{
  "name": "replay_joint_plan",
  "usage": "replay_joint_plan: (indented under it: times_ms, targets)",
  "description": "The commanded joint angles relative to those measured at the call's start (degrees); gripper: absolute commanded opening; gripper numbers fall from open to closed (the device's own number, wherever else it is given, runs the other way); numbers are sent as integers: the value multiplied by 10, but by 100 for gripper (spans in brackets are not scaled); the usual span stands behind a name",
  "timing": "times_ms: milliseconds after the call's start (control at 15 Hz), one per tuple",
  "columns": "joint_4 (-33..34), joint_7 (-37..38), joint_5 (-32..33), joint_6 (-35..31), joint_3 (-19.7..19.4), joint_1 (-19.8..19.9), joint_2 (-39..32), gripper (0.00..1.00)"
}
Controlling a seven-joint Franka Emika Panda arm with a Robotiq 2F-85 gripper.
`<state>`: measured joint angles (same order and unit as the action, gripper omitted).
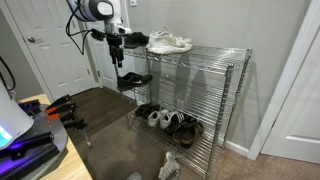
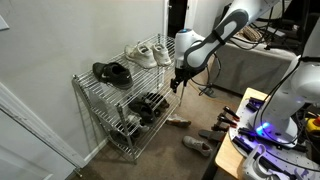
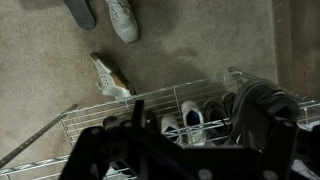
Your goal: Remove the black shoe from the middle rack and put it on the right side of the black shoe on the top rack
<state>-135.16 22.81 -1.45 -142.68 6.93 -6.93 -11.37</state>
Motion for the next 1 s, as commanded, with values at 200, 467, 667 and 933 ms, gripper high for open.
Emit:
replay_joint_plan:
  times_ms: [200, 467, 667, 933]
  targets:
    - [-8, 39, 3, -61, 2, -45, -60, 100]
    - [6, 93, 3, -144, -4, -111, -128, 100]
    - [27, 118, -5, -179, -12, -161, -177, 100]
    - [75, 222, -27, -264, -49, -229, -239, 100]
